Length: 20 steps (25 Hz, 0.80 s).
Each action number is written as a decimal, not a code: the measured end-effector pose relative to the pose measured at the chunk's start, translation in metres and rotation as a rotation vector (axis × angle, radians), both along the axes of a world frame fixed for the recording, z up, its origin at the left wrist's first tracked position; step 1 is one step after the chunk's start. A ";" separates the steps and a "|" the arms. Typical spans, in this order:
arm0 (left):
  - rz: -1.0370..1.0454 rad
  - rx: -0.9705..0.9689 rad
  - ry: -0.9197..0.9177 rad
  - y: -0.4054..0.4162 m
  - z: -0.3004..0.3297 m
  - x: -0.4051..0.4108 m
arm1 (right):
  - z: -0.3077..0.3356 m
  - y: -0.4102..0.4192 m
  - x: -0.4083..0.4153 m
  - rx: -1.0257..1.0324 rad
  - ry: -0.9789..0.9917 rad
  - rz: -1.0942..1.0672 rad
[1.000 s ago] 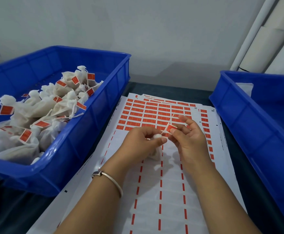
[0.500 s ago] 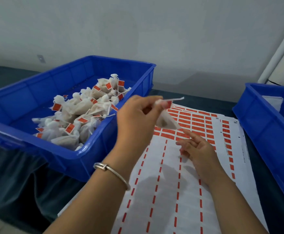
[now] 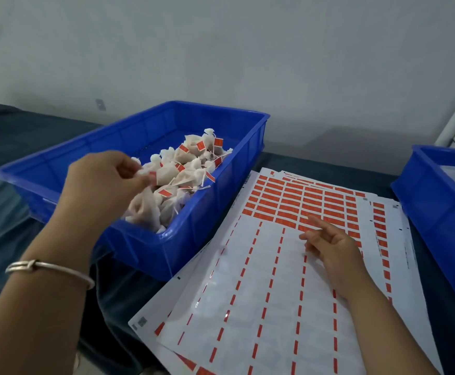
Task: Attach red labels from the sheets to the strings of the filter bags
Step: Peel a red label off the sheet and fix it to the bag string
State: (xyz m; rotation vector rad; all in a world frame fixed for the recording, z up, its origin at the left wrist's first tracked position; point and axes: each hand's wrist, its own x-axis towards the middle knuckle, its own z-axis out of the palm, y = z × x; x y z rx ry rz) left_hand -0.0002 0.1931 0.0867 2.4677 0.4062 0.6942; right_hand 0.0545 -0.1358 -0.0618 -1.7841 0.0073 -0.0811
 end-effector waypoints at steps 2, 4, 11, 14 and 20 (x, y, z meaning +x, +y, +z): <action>-0.006 0.003 0.134 0.001 -0.008 0.001 | -0.001 0.002 0.000 -0.026 0.009 -0.010; -0.012 0.035 0.206 -0.003 -0.014 0.004 | -0.001 0.005 0.000 -0.045 0.012 -0.016; -0.145 0.087 0.396 -0.020 -0.010 0.013 | -0.001 0.014 -0.005 -0.187 0.033 0.002; -0.092 0.078 0.246 -0.025 -0.005 0.011 | 0.002 0.016 -0.001 -0.190 0.074 0.022; -0.326 0.030 0.003 -0.102 -0.009 0.019 | 0.063 0.004 0.016 -0.271 0.079 0.005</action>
